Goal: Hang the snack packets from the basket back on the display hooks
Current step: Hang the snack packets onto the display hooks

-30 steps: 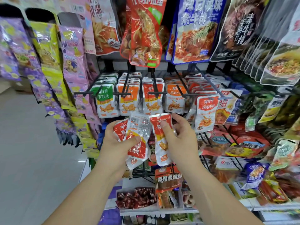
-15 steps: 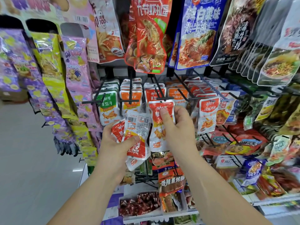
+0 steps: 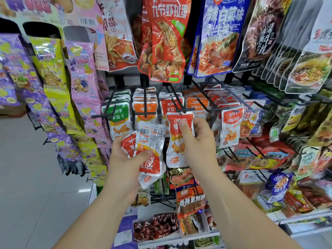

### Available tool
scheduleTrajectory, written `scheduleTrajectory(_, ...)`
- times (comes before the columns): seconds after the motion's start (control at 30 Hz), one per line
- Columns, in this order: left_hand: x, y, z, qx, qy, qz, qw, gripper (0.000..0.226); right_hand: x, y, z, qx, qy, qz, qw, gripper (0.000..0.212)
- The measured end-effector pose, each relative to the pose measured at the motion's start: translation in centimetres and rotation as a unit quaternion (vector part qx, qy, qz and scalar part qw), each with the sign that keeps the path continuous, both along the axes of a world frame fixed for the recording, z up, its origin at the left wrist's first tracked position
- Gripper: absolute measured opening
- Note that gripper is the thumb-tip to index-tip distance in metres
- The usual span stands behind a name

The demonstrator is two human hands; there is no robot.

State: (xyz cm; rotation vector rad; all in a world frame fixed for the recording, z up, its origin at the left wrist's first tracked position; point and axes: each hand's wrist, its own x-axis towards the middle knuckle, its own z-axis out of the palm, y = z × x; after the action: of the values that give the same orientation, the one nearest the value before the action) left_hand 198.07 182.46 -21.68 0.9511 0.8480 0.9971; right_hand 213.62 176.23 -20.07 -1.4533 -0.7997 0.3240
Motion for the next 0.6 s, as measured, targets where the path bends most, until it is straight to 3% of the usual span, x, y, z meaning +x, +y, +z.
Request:
scheduleTrajectory(0.23, 0.7, 0.1, 0.3, 0.001, -0.007, -0.001, 1.000, 0.069, 0.4, 0.1, -0.2, -0.008, 0.008, 0.001, 1.000, 0.023)
scheduleTrajectory(0.4, 0.9, 0.2, 0.2, 0.006, -0.007, 0.005, 1.000, 0.067, 1.4, 1.2, -0.5, -0.035, -0.015, 0.003, 0.999, 0.031)
scheduleTrajectory(0.6, 0.4, 0.4, 0.1, 0.009, -0.009, 0.028, 1.000, 0.057, 3.6, 5.5, -0.8, -0.085, -0.008, -0.031, 0.996, 0.056)
